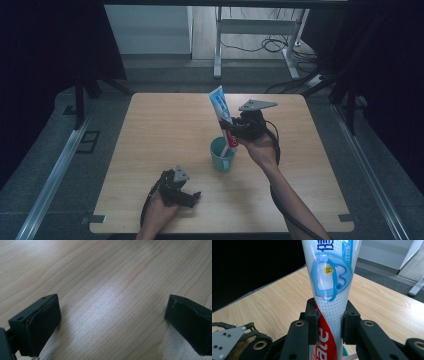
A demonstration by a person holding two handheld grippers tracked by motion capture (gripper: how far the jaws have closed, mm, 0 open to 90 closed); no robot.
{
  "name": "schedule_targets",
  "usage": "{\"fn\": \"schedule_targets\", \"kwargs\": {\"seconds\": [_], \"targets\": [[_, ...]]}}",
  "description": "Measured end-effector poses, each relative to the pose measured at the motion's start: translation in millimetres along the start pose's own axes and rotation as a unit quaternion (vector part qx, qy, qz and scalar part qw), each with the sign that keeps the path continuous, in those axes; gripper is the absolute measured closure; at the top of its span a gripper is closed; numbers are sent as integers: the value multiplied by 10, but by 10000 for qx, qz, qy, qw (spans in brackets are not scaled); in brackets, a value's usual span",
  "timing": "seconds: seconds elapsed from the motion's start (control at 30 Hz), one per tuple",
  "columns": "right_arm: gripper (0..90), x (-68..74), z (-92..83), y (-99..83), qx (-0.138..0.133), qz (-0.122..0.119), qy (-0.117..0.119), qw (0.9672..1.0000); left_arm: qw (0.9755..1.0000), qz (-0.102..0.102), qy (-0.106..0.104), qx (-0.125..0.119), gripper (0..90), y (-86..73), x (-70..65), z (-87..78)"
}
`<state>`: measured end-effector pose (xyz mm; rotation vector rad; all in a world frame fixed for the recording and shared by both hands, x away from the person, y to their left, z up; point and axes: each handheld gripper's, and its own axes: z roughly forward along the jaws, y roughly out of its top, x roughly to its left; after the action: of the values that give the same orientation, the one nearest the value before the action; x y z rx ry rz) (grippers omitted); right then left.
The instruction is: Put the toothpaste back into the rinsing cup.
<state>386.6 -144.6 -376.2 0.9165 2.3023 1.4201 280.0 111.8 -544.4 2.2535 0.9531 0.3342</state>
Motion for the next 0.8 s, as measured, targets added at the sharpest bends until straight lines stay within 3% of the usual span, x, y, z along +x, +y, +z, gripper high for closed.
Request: {"fn": "schedule_targets", "kwargs": {"seconds": [0.8], "targets": [[709, 57, 276, -179, -10, -28, 8, 10000, 10000, 4, 3, 6, 6, 0, 1, 0]]}}
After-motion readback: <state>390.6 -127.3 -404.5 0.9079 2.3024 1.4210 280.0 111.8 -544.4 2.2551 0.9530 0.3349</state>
